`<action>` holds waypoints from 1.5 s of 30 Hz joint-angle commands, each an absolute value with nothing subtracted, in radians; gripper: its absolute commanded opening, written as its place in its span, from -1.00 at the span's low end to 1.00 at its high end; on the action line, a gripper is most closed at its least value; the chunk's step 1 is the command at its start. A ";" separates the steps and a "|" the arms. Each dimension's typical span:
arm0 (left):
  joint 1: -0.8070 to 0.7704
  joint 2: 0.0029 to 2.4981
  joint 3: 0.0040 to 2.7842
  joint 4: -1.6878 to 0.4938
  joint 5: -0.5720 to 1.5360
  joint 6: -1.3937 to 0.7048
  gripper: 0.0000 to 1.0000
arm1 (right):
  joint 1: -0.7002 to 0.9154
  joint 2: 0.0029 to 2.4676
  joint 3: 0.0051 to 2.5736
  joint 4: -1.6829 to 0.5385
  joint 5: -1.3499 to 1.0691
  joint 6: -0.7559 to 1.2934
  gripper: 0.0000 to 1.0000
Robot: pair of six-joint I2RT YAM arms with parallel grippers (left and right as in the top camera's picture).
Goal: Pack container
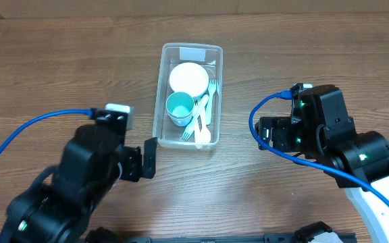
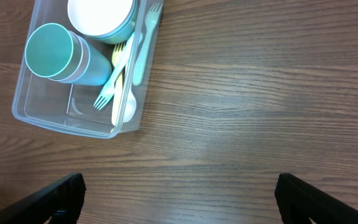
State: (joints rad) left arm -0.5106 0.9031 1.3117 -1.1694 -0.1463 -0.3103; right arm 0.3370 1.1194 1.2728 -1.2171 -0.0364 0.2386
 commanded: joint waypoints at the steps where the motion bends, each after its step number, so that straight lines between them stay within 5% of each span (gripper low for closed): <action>1: -0.466 0.721 1.229 -1.078 -0.190 -0.208 1.00 | 0.338 1.117 1.278 -1.213 -0.027 0.239 1.00; 8: -0.294 0.342 0.713 -0.752 -0.152 0.001 1.00 | 0.338 1.117 1.278 -1.213 -0.027 0.239 1.00; 22: -0.197 0.003 0.129 -0.403 -0.026 -0.008 1.00 | 0.338 1.117 1.278 -1.213 -0.027 0.239 1.00; 43: -0.197 0.004 0.105 -0.347 -0.025 -0.007 1.00 | 0.344 1.112 1.278 -1.224 -0.018 0.231 1.00; 45: -0.197 0.004 0.105 -0.347 -0.025 -0.007 1.00 | 0.396 1.038 1.256 -1.103 0.120 0.231 1.00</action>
